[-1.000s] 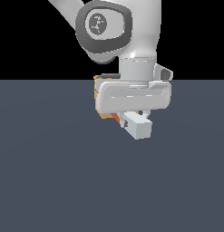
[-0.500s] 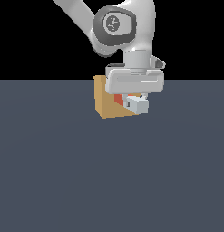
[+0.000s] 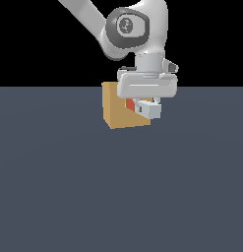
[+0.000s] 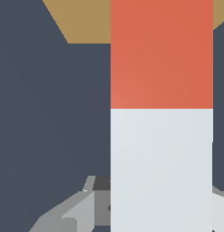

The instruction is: Insert the peg into the horizontal hole in a box.

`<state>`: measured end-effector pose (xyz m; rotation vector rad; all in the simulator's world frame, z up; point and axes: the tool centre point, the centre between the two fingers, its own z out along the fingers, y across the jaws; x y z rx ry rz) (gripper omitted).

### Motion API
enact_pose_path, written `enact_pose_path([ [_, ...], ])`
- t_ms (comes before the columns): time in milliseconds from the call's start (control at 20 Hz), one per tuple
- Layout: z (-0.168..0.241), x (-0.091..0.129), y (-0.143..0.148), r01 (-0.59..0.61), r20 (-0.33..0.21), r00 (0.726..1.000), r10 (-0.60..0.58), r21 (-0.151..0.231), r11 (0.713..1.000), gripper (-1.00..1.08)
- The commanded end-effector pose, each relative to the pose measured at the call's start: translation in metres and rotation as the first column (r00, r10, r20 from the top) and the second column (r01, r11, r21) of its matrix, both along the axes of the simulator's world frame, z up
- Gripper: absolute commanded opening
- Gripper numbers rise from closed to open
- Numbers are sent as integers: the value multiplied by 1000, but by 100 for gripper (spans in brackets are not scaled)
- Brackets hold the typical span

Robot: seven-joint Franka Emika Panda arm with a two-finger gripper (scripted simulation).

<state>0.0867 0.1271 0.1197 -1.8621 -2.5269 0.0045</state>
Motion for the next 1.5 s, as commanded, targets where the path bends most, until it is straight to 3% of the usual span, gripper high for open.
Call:
enact_pose_path([
  [0, 2, 1, 0, 1, 4, 1000, -1, 0, 1000, -100],
  [700, 2, 0, 6, 0, 3, 1000, 0, 1, 1000, -100],
  [1450, 4, -31, 105, 0, 7, 1000, 0, 2, 1000, -100],
])
